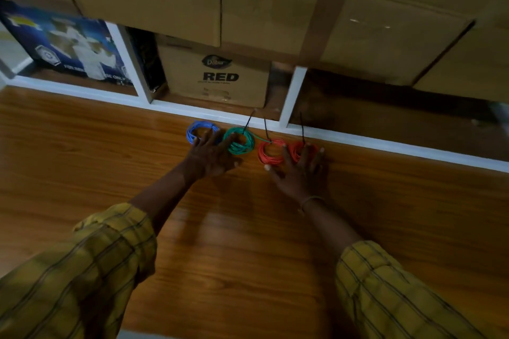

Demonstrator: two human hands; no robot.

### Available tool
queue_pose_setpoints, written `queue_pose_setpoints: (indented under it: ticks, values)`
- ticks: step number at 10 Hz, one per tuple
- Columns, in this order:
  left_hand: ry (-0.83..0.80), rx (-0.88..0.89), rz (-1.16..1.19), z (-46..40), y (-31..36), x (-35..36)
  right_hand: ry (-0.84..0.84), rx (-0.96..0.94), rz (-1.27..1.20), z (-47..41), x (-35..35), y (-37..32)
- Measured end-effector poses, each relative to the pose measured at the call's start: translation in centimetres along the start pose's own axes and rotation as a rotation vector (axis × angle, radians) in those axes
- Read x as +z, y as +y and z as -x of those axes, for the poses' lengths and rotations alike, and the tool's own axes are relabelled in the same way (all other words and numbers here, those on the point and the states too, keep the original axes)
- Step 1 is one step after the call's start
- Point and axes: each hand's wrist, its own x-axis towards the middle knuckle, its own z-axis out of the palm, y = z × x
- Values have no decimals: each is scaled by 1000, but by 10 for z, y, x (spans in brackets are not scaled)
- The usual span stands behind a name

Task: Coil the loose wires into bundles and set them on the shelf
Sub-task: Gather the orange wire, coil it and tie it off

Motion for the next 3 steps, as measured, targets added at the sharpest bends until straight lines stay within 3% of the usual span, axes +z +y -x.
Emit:
queue_pose_setpoints:
  ticks: [3]
  values:
    - [164, 22, 95, 44, 34, 10, 123, -89, -73, 11, 10, 26]
